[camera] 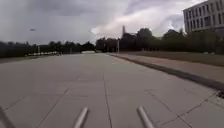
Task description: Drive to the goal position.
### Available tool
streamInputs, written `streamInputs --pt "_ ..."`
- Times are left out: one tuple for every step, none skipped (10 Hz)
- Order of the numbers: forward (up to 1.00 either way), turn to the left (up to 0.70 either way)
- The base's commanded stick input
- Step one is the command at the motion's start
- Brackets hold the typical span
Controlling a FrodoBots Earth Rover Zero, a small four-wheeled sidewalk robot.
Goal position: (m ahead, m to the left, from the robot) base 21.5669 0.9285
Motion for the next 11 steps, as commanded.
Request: streamInputs --pt "1.00 0.00" --pt "1.00 0.00" --pt "1.00 0.00" --pt "1.00 0.00" --pt "1.00 0.00" --pt "1.00 0.00" --pt "1.00 0.00" --pt "1.00 0.00" --pt "1.00 0.00" --pt "1.00 0.00" --pt "1.00 0.00"
